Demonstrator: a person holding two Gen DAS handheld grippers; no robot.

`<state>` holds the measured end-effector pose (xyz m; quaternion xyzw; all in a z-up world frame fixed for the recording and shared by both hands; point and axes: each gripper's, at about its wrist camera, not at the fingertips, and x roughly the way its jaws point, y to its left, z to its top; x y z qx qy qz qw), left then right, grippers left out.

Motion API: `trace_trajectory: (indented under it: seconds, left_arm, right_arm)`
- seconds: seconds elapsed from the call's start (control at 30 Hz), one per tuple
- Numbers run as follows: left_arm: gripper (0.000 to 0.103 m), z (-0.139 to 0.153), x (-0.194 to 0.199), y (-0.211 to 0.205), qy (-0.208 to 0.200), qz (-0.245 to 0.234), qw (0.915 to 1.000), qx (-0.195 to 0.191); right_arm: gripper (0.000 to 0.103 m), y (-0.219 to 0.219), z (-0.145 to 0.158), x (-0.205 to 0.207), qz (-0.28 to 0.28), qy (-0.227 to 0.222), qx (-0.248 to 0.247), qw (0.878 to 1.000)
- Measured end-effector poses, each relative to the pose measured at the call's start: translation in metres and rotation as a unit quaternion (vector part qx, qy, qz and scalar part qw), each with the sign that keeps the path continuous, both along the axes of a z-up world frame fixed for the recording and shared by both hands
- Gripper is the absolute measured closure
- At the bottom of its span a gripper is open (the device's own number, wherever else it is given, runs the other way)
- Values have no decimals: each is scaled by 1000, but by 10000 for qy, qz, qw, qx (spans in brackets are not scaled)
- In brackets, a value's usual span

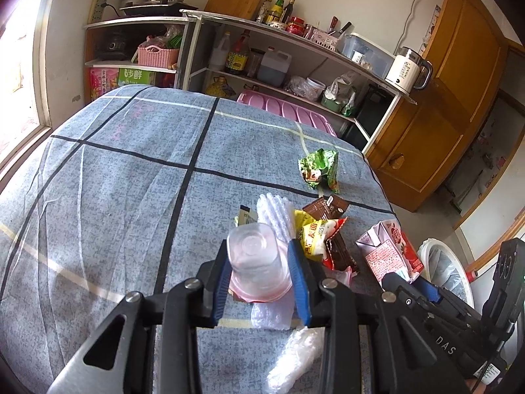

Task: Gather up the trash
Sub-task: 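Carry the strawberry carton and pink cup over the white bin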

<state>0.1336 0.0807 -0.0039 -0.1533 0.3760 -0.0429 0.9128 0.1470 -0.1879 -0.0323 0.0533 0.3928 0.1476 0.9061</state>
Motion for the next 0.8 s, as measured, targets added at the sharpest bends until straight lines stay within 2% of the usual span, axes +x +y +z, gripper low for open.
trace_trajectory:
  seconds: [0.47, 0.8]
  left_arm:
    - [68, 38, -26, -44, -401, -517, 9978, 144]
    - [68, 54, -37, -99, -569, -1079, 9923, 216]
  right_arm:
    - [49, -27, 30, -34, -155, -390, 182, 9990]
    - [49, -78, 49, -62, -604, -622, 278, 9958]
